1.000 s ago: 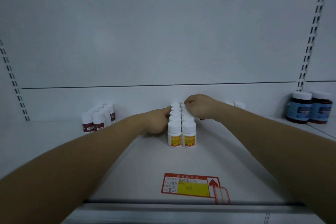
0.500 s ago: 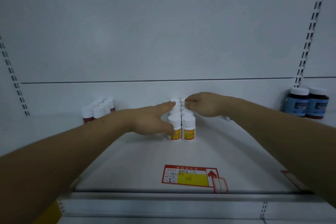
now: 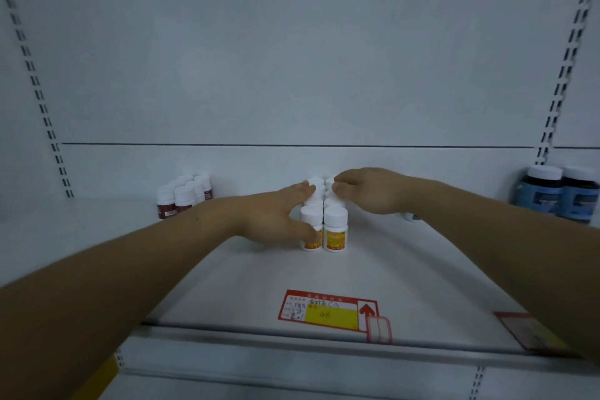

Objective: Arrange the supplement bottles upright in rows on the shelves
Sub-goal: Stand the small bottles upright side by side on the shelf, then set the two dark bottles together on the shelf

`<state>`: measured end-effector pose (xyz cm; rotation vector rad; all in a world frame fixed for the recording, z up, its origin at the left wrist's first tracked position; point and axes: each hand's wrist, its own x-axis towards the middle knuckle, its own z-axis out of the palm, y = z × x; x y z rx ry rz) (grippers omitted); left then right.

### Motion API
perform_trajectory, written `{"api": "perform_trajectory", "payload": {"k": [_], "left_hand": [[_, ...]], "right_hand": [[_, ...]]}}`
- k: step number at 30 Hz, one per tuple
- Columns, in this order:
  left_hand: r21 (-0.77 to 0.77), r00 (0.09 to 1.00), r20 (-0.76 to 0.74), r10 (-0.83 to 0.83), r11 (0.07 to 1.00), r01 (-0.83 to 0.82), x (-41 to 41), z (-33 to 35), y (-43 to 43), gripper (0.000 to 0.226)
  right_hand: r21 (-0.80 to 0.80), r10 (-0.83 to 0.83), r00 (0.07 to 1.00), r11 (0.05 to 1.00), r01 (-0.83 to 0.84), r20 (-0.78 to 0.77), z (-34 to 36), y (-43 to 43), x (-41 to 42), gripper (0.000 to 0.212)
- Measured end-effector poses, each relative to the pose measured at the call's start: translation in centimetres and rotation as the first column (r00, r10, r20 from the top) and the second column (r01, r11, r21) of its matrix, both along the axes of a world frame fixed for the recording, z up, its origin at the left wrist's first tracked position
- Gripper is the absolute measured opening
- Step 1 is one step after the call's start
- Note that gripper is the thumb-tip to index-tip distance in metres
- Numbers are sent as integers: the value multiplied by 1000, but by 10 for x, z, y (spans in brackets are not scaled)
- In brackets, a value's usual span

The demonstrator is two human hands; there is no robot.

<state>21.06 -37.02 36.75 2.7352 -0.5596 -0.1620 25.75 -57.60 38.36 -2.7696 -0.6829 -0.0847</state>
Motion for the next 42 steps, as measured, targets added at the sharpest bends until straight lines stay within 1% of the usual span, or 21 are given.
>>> {"api": "perform_trajectory", "payload": {"k": [2,5,9,12,14,16,19,21,25,28,30,33,34,39,42], "left_hand": [[17,1000,22,8,1000,-9,-4,7,-4,88],[60,999,53,-3,998,0,-11,21,-15,87],[143,996,65,-62,988,52,-16,36,-41,87],[205,986,114,-123,974,98,-16,41,-65,84],[222,981,139,-136,970,103,-14,41,-82,82],[208,978,148,-145,972,113,-15,39,-101,80],[173,978,148,-144,978,118,-13,26,-131,73],[130,987,127,-99,988,83,-5,13,-149,72],[-89,995,73,66,994,-59,21,-1,-175,70],[-137,978,62,199,972,-189,37,-7,-183,76],[-167,966,50,254,956,-243,44,-10,-184,71],[-181,961,82,263,952,-245,50,-15,-188,42],[-185,960,85,269,951,-250,51,-16,-189,36],[-158,965,74,253,958,-239,49,-17,-194,28],[-102,975,58,216,972,-210,48,-13,-196,28]], "right_hand": [[-26,-52,997,998,53,51,8,-8,-1,49],[-48,-157,983,986,162,96,17,-27,-6,56],[-109,-288,952,948,298,101,23,-64,-16,60],[-148,-368,926,914,378,87,23,-92,-24,61],[-162,-405,910,895,415,92,19,-107,-29,61],[-159,-420,903,889,429,91,14,-116,-32,63],[-161,-393,916,901,402,84,5,-128,-28,59],[-153,-365,927,915,375,85,2,-134,-22,60],[-121,-284,953,947,296,110,0,-150,-1,62],[-126,-213,971,966,226,107,-3,-159,15,62],[-129,-154,981,977,169,116,-6,-160,26,59],[-150,-83,984,983,107,158,-14,-158,37,48],[-148,-72,983,984,98,171,-17,-158,39,45],[-150,-73,966,982,113,250,-19,-157,46,33],[-151,-97,965,979,136,243,-20,-155,43,33]]}}
